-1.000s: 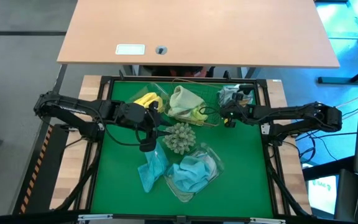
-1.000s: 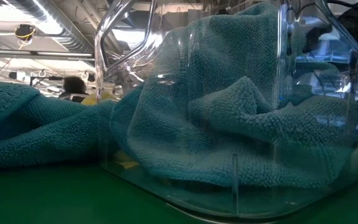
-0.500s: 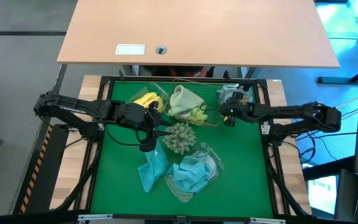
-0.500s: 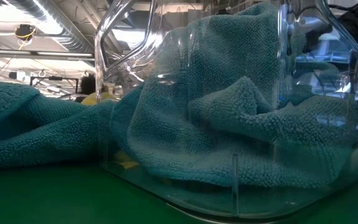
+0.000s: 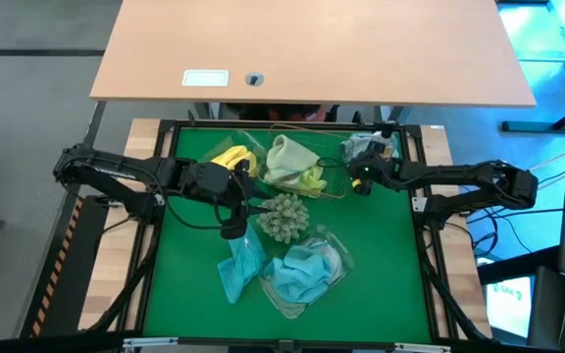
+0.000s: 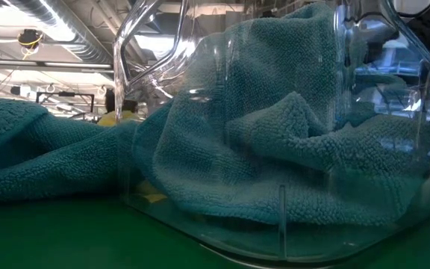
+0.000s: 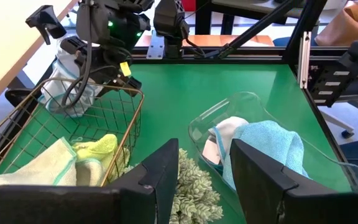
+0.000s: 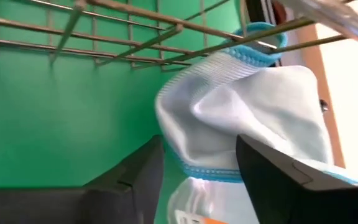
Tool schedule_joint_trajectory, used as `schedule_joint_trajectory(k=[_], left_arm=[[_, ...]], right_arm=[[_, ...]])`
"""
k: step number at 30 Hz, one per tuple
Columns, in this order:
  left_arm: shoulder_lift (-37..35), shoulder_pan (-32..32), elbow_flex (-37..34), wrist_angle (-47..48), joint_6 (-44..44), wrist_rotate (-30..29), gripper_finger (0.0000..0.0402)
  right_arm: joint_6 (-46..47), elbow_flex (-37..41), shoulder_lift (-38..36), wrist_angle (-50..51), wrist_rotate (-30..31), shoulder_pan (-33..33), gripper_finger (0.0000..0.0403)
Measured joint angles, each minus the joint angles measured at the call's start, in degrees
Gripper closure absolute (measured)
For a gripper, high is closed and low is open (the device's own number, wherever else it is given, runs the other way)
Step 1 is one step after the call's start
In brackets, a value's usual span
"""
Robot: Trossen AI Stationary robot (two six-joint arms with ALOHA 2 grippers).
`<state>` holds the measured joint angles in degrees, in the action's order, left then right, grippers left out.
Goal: Sort microfiber towel by color & place in baskets
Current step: Put the light blue microfiber towel into the bottom transparent bin
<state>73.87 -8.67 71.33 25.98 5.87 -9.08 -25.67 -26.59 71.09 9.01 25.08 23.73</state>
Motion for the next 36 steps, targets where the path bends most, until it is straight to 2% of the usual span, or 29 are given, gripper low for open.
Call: schedule_joint_trajectory(k=[7,20,27,33,36], left_arm=[[0.0,0.0,0.0,0.0,0.0,0.0,0.0262],[0.0,0.0,0.0,0.0,0.0,0.0,0.0262],[0.0,0.0,0.0,0.0,0.0,0.0,0.0262],[0.0,0.0,0.0,0.0,0.02,-0.01,0.0262],[0.0,0.0,0.0,0.0,0.07,0.0,0.0262]], right_arm=[[-0.62,0.16,0.22,2.42,-5.12,-0.04,0.0265],[0.32,0.2,3.63,3.45,-5.29,-0.07,0.0334],[1.47,0.13,3.65,3.11,-5.23,-0.07,0.0396],[1.62,0.13,3.63,3.22,-5.66,-0.13,0.038],[3.05,0.09,3.19,3.46,-5.82,-0.13,0.0385]])
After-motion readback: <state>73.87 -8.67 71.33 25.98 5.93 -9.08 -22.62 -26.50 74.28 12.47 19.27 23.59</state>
